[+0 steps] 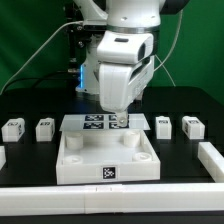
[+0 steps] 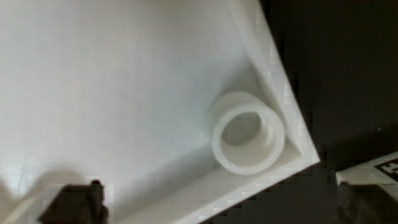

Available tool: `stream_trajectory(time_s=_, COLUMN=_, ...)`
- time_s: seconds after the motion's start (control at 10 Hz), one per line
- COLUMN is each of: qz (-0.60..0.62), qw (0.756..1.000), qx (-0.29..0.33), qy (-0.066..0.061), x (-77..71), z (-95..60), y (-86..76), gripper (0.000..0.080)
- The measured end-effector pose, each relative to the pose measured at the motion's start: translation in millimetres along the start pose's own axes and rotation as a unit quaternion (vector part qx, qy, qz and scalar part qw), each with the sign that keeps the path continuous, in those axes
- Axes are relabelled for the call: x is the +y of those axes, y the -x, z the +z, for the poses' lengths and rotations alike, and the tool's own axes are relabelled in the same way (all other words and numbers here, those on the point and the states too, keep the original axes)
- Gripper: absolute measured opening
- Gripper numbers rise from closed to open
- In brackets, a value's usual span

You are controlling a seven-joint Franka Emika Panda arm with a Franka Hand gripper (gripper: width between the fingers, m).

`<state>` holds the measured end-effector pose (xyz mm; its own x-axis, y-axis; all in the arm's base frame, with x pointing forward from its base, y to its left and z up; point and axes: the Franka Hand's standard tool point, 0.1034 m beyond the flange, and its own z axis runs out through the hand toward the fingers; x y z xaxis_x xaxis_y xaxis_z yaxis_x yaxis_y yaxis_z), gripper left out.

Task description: Assemble one leg

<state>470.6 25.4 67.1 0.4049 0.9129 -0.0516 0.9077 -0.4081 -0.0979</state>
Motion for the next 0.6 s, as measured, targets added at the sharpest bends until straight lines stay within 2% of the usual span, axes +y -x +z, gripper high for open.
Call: stream_trajectory(time_s=0.6, qz=-0.007, qw=1.000, qx=0.000, qy=0.001, x=0.9, z=0.6, y=-2.0, gripper=0.0649)
